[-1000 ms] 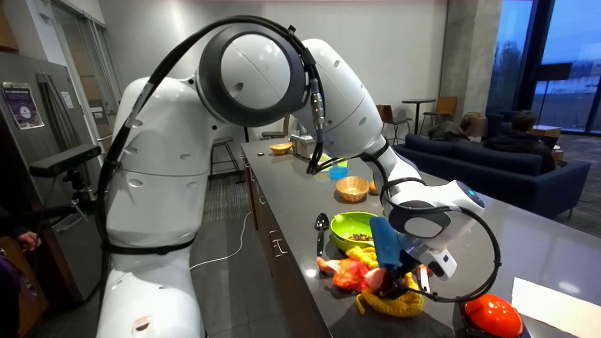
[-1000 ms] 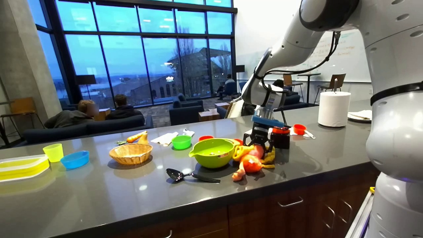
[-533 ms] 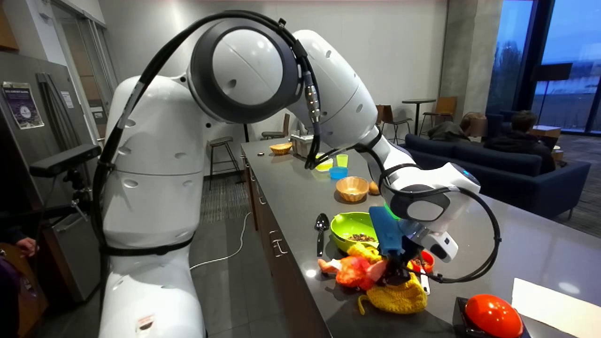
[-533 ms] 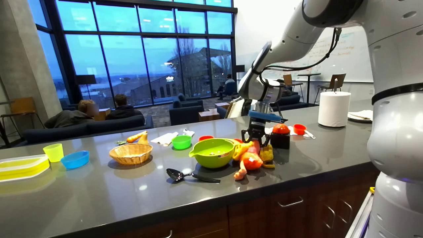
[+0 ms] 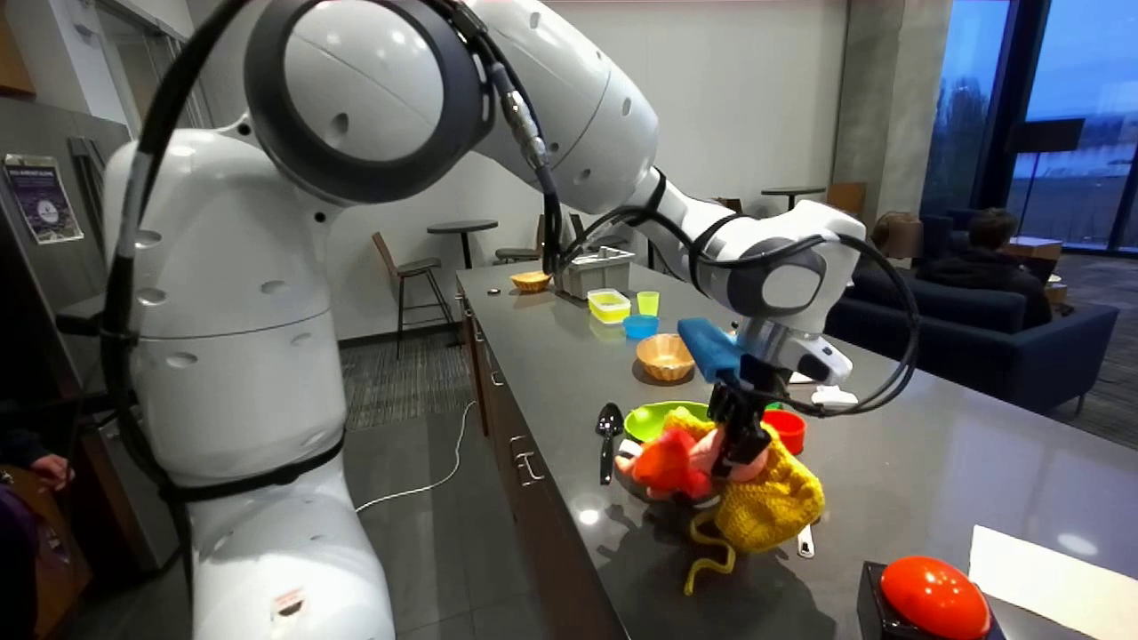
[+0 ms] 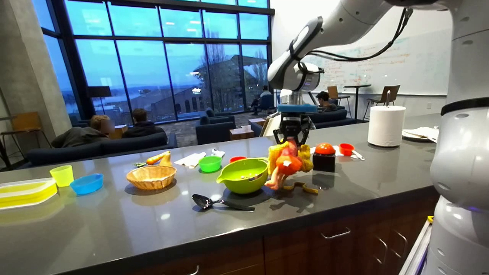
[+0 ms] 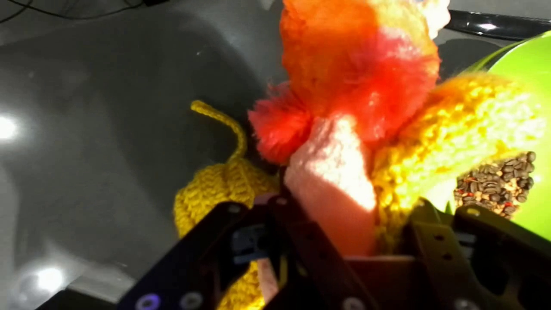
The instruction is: Move the yellow cloth and plush toy backwards then lift up the yellow cloth and set it back down on the counter.
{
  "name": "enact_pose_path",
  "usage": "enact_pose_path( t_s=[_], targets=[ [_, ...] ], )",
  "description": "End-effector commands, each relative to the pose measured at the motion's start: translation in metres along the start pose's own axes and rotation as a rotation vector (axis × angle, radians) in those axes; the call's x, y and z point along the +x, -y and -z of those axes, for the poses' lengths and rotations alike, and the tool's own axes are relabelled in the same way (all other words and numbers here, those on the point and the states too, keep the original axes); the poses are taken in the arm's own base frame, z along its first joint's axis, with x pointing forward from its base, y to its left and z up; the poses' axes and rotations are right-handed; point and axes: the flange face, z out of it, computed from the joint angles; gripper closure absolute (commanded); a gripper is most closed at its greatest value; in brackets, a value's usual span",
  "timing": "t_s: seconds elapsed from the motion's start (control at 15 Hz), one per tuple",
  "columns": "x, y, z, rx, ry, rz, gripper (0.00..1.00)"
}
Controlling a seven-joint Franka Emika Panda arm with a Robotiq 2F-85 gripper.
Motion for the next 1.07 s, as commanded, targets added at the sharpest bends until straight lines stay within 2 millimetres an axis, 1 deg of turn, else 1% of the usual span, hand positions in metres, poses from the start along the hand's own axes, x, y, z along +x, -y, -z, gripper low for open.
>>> enact_pose_path(
  t_s=[0.0,0.13,0.2,0.4,0.53,0.73,1.0],
  targets=[
    [-0.026,0.019,0.055,-0.08,-0.036,-0.015,0.81],
    [-0.028,0.033,0.077,-0.123,-0.043,0.003,0.81],
    [-0.026,0.039,0.088,-0.138,-0.044,0.017,0.81],
    [-0.011,0.057,0.115,-0.18,-0.046,0.053,0.81],
    [0.005,0.066,0.13,-0.198,-0.048,0.062,0.81],
    [0.031,0.074,0.148,-0.192,-0.054,0.068,0.81],
    [0.071,0.077,0.157,-0.197,-0.061,0.099,0.81]
  ],
)
